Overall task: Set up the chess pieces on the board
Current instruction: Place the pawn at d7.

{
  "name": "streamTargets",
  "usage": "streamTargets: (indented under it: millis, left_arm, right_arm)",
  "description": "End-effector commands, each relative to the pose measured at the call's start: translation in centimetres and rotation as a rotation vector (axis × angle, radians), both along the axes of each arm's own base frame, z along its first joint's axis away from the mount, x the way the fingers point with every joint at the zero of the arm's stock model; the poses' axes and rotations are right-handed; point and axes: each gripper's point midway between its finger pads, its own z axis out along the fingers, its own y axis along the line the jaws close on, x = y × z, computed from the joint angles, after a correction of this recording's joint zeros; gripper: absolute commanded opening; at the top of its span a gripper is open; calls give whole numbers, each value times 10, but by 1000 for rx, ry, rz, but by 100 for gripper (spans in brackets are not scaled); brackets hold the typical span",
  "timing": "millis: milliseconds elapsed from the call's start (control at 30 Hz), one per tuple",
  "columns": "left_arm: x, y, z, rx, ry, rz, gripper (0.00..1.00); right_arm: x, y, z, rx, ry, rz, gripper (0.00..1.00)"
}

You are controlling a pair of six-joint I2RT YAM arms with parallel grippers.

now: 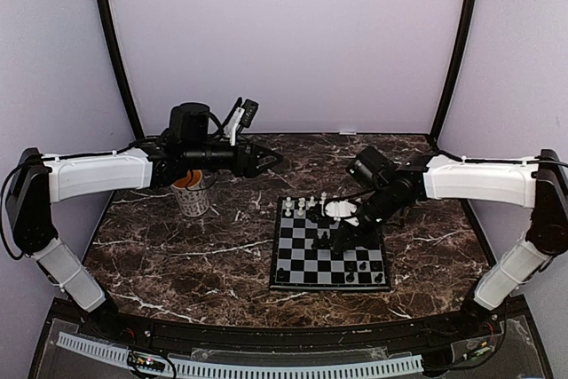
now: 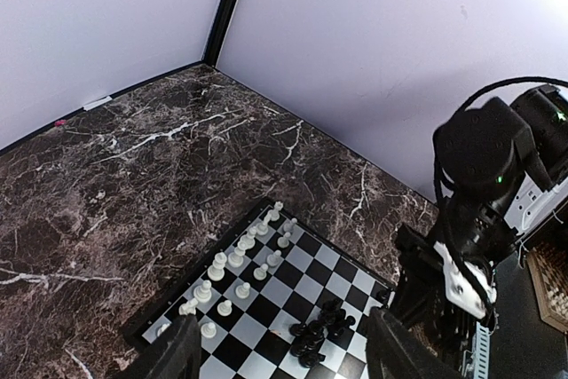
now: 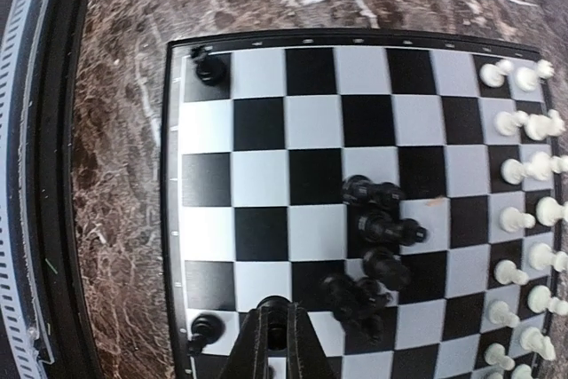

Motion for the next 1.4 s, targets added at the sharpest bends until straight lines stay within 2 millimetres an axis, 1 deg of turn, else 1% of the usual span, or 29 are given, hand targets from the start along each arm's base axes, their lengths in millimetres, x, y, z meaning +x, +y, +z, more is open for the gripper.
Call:
streamTargets:
  millis: [0,200,400,500,900,1067,1367]
  left_arm:
    - [-3,-3,18,-26,-30,-16,65]
    - [-4,-2,21,-29,-37,-15,65]
    - [-4,-2,23,-31,-41,-16,65]
    - [-4,-1,23,-30,-42,-15,65]
    - [-4,-1,24,-30,-42,-16,65]
    - [-4,-1,24,-32,-42,-16,65]
    - [-5,-2,24,-33,-39,-20,66]
  right_arm:
    - [-17,2,-21,-44,17,51,6]
    - [-22,3,-39,-86,21,67,7]
    - [-24,4,-49,-106,29,72,8]
    - [-24,5,-51,-107,32,73,8]
    - [-25,1,-59,-132,33,70,9]
    - [-24,1,-61,-135,31,65,11]
    - [-24,3,-55,-126,36,63,18]
